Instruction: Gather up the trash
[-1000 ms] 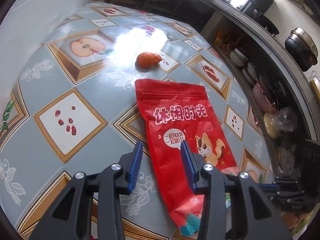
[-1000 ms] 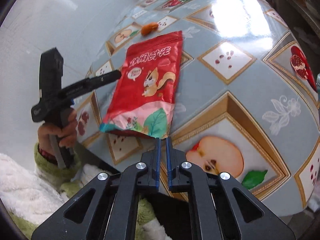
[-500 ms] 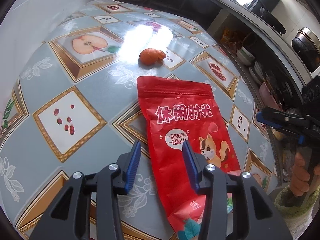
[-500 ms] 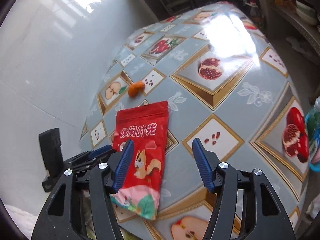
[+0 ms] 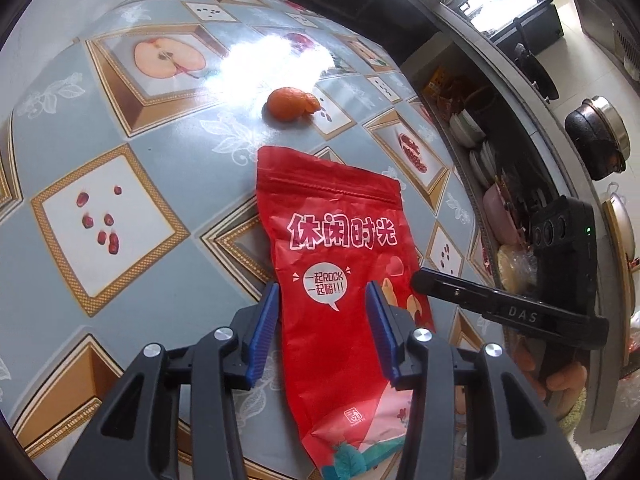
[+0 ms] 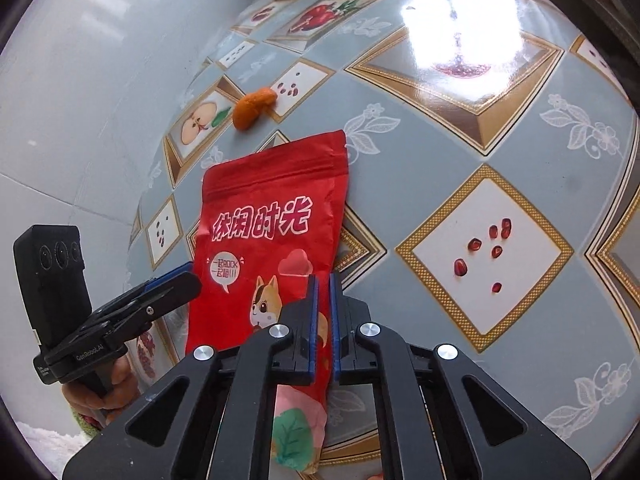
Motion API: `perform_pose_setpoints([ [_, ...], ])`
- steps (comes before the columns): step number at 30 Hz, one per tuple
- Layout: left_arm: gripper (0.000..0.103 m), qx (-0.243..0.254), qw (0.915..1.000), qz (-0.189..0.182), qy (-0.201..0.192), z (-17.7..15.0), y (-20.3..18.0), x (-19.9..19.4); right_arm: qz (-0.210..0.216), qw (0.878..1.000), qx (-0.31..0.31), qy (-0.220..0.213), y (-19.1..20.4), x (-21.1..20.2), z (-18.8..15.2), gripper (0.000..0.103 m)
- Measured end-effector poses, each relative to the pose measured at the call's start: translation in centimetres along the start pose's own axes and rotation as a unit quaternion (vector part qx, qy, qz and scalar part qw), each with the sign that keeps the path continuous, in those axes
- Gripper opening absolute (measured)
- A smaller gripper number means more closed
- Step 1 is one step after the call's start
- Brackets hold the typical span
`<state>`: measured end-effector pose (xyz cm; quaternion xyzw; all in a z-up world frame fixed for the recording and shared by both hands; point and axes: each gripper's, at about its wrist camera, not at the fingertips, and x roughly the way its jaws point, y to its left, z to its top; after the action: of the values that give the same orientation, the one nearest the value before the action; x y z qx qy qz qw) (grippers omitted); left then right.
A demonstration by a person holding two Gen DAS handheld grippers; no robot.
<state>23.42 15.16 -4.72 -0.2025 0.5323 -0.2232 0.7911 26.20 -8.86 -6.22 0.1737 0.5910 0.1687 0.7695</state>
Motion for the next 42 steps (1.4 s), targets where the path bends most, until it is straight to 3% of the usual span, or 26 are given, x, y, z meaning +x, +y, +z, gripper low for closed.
perform_pose_setpoints([
  [6, 0.042, -0.075, 0.9923, -0.098, -0.003, 0.4, 2.3, -0.7, 0.000, 1.000, -0.002, -0.005, 0.0, 0.0, -0.1, 0.002],
  [12, 0.042, -0.128, 0.9699, -0.207, -0.006, 0.8, 3.4, -1.0, 0.007, 1.000, 0.002, -0.011, -0.5, -0.1, -0.3, 0.001],
  [16, 0.042, -0.158, 0.9565, -0.245, 0.011, 0.8, 3.6, -0.2, 0.013, 1.000, 0.005, -0.014, -0.9, -0.2, -0.6, 0.001],
  [23, 0.041, -0.116, 0.9846, -0.129, 0.025, 0.7, 2.1, 1.0, 0.015, 1.000, 0.002, -0.019, -1.1, -0.7, -1.0, 0.001],
  [28, 0.033, -0.057, 0.9965, -0.060, 0.016, 0.4, 0.4, 1.1, 0.016, 1.000, 0.000, -0.022, -1.1, -0.9, -1.1, 0.001],
  [32, 0.013, 0.001, 0.9998, 0.022, 0.002, 0.2, -0.9, 1.2, 0.016, 1.000, 0.000, -0.020, -1.1, -1.0, -1.1, 0.001],
  [37, 0.009, 0.066, 0.9948, 0.078, -0.008, -0.5, -2.2, 1.0, -0.004, 0.999, -0.039, -0.021, 0.2, -1.9, 0.1, 0.007],
  [39, 0.009, 0.084, 0.9917, 0.097, -0.010, -0.8, -2.3, 0.7, -0.004, 0.998, -0.055, -0.039, 1.1, -3.2, 1.4, 0.018],
  [42, 0.009, 0.091, 0.9898, 0.108, -0.013, -1.1, -2.2, 0.3, -0.009, 0.993, -0.095, -0.074, 3.4, -4.5, 4.1, 0.048],
])
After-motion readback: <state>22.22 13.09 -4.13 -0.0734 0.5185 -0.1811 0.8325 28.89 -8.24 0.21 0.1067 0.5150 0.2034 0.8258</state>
